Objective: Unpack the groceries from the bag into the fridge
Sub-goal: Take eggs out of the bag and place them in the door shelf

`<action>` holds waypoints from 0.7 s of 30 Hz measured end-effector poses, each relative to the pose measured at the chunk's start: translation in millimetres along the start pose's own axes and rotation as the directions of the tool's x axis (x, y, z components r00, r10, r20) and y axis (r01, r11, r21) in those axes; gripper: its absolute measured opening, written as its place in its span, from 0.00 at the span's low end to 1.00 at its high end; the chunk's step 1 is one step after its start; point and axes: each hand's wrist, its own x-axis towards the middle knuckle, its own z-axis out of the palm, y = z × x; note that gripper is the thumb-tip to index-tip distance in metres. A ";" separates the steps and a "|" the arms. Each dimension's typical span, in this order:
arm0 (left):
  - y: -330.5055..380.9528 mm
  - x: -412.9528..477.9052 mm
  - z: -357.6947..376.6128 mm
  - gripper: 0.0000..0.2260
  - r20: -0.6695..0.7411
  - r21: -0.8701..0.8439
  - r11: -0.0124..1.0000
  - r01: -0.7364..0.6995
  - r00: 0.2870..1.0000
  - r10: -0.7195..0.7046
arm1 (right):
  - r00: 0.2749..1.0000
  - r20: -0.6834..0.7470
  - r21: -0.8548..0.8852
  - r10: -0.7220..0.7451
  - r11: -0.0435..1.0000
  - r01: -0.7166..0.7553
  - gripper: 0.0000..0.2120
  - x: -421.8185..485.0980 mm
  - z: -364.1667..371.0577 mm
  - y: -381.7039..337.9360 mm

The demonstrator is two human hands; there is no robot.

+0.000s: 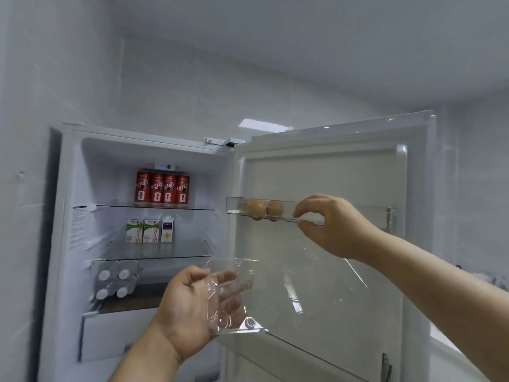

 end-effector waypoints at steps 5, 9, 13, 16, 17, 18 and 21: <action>-7.5 -35.8 9.7 0.18 -0.092 0.010 0.997 -0.078 0.993 0.079 | 0.997 -0.001 0.104 0.072 0.992 -0.071 0.14 -37.6 -3.7 6.1; -6.8 -62.2 18.5 0.18 -0.114 0.027 0.992 -0.125 0.985 0.127 | 0.976 0.050 0.359 0.210 0.908 -0.214 0.20 -63.3 2.1 2.2; -4.2 -84.4 26.3 0.19 -0.136 0.050 0.985 -0.165 0.976 0.170 | 0.925 0.167 0.603 0.340 0.708 -0.369 0.26 -81.6 8.8 -1.5; -3.4 -96.9 31.2 0.19 -0.147 0.061 0.983 -0.174 0.972 0.182 | 0.876 0.284 0.772 0.389 0.450 -0.450 0.24 -88.8 13.6 -7.7; -3.4 -100.0 32.4 0.19 -0.153 0.065 0.982 -0.177 0.971 0.185 | 0.865 0.314 0.805 0.391 0.373 -0.460 0.22 -90.5 14.3 -11.1; -3.4 -103.0 33.5 0.19 -0.159 0.071 0.981 -0.179 0.969 0.188 | 0.859 0.330 0.826 0.392 0.320 -0.464 0.19 -91.7 14.2 -15.0; -2.8 -109.5 35.1 0.19 -0.184 0.095 0.977 -0.190 0.961 0.205 | 0.856 0.327 0.862 0.400 0.245 -0.444 0.10 -95.1 11.8 -25.9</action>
